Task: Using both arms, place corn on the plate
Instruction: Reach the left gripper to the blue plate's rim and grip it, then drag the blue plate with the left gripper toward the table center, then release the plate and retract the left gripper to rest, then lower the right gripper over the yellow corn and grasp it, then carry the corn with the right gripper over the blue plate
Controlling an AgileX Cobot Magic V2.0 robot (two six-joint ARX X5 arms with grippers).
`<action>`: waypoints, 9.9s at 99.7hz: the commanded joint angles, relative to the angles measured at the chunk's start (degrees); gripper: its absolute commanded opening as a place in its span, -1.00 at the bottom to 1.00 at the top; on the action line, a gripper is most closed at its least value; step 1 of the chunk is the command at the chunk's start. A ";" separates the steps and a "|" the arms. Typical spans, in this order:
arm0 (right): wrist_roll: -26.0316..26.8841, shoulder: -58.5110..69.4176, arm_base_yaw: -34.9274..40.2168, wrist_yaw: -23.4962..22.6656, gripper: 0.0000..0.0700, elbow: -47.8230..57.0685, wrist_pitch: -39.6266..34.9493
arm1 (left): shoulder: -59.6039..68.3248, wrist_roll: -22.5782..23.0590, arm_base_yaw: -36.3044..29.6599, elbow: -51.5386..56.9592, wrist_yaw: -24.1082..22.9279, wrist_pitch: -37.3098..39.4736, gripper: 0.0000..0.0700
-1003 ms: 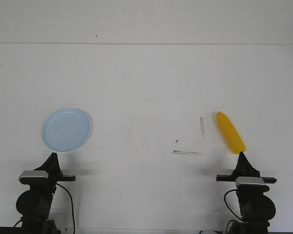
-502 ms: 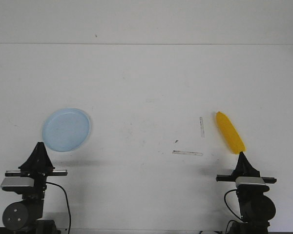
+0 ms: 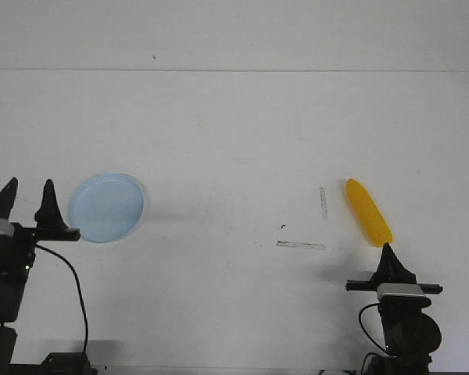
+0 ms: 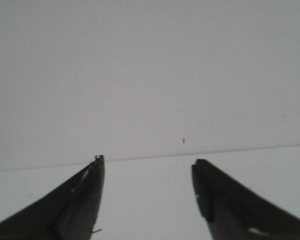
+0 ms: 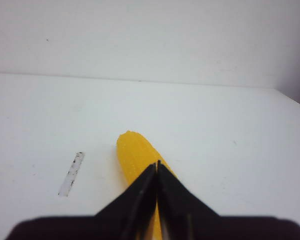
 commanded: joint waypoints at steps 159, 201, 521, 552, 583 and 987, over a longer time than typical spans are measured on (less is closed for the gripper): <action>0.66 -0.02 0.02 0.00 -0.97 -0.07 0.63 | 63.91 -5.27 18.32 15.06 13.07 -23.63 0.86; 0.66 -0.02 0.02 0.00 -0.97 -0.07 0.63 | 64.30 -6.03 18.45 15.06 13.40 -23.30 0.41; 1.03 -0.02 0.02 0.00 -0.97 -0.07 0.63 | 63.73 -3.17 -28.63 15.69 24.48 -22.43 0.56; 1.03 -0.02 0.02 0.00 -0.97 -0.07 0.63 | 50.77 -2.78 -24.28 15.87 17.40 -18.47 0.64; 1.03 -0.02 0.02 0.00 -0.97 -0.07 0.61 | 34.38 1.09 -11.41 15.78 11.61 -18.60 0.17; -5.55 80.54 -3.61 -9.01 -0.62 76.89 -54.14 | -14.71 -4.35 -4.37 -20.87 -4.00 -14.43 -1.00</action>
